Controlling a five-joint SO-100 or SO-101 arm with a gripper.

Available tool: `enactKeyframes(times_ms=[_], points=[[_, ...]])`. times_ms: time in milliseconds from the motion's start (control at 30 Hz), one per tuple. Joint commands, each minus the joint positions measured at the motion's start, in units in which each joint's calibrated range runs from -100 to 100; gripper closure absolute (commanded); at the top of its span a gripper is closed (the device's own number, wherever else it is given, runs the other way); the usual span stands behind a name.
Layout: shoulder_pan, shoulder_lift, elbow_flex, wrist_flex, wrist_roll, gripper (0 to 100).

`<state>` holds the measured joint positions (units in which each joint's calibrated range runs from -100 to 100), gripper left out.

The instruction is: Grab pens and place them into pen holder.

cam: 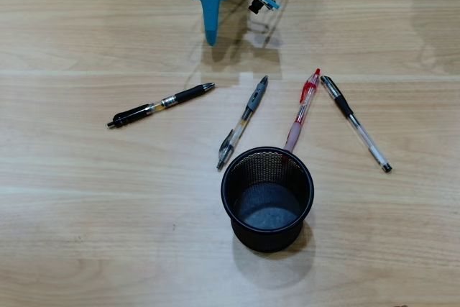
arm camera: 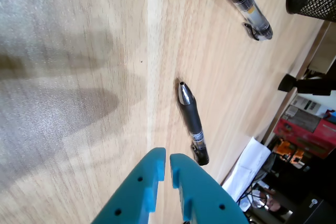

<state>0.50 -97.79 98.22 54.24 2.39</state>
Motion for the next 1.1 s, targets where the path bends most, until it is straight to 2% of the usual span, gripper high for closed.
enactKeyframes(times_ms=[0,933,1067], points=[[0.09,-0.53,-0.21,-0.47,0.28,98],[0.73,-0.53,-0.12,-0.56,0.33,98],[0.09,-0.53,-4.62,-0.64,0.02,98]])
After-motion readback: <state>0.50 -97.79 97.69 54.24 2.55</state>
